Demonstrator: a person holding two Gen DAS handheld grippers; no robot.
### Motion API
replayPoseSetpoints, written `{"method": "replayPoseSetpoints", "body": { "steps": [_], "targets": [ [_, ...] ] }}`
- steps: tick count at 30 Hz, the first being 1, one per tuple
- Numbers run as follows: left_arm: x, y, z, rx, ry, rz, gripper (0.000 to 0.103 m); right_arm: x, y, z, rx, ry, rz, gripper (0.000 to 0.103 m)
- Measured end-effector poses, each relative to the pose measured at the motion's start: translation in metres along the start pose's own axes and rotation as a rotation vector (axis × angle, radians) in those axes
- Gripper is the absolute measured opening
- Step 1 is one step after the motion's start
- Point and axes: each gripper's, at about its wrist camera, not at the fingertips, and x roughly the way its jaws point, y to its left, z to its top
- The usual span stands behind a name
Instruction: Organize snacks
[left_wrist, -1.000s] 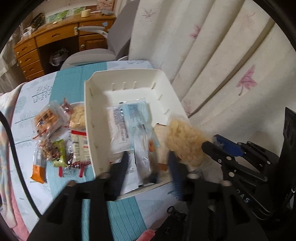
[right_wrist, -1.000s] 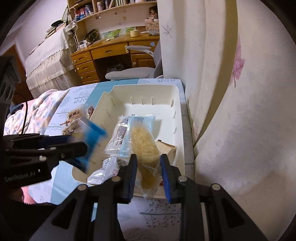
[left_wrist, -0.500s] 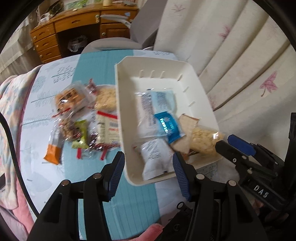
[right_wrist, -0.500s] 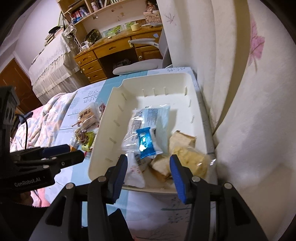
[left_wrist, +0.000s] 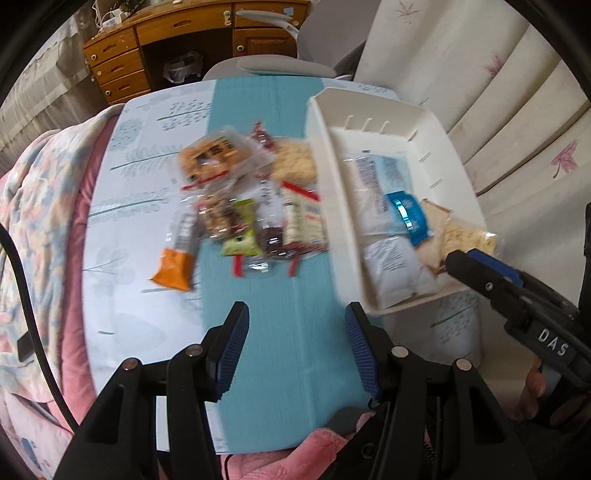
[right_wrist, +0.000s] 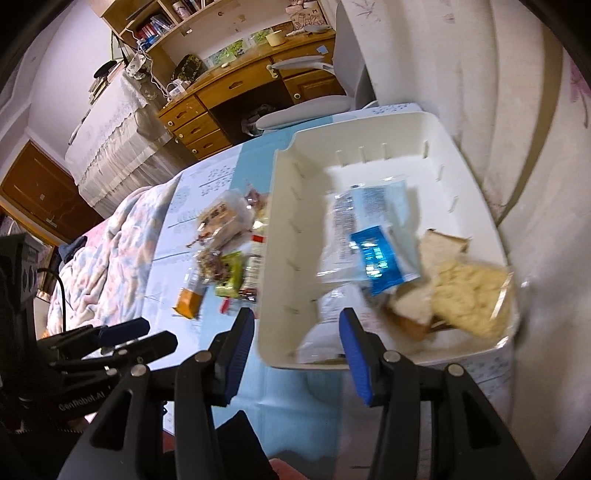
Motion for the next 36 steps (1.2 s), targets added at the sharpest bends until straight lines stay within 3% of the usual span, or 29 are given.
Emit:
{"method": "replayPoseSetpoints", "body": {
  "steps": [11,16,21,26,30,31,33,36],
  "targets": [
    [0.0,0.076,0.0,0.063,0.024,0.02,0.053,0.029,0.054,-0.019,0.144,-0.002,0.024,0.049],
    [0.009,0.101,0.004,0.124,0.016,0.037,0.055,0.046,0.06,-0.029,0.311,-0.002,0.054,0.049],
    [0.019,0.117,0.008,0.185,-0.01,0.015,0.069,0.063,0.058,-0.04,0.51,0.002,0.075,0.049],
    [0.042,0.122,0.015,0.241,0.001,0.003,0.07,0.078,0.053,-0.048,0.706,-0.003,0.052,0.049],
    [0.058,0.123,0.021,0.257,-0.013,-0.002,0.07,0.088,0.055,-0.047,0.78,-0.018,0.025,0.05],
    [0.063,0.123,0.023,0.263,-0.023,-0.005,0.07,0.091,0.056,-0.046,0.804,-0.024,0.024,0.051],
    [0.071,0.123,0.026,0.272,-0.035,-0.001,0.07,0.096,0.054,-0.045,0.871,-0.045,0.035,0.071],
    [0.085,0.123,0.029,0.286,-0.039,0.006,0.07,0.104,0.051,-0.04,0.971,-0.094,0.04,0.079]
  ]
}}
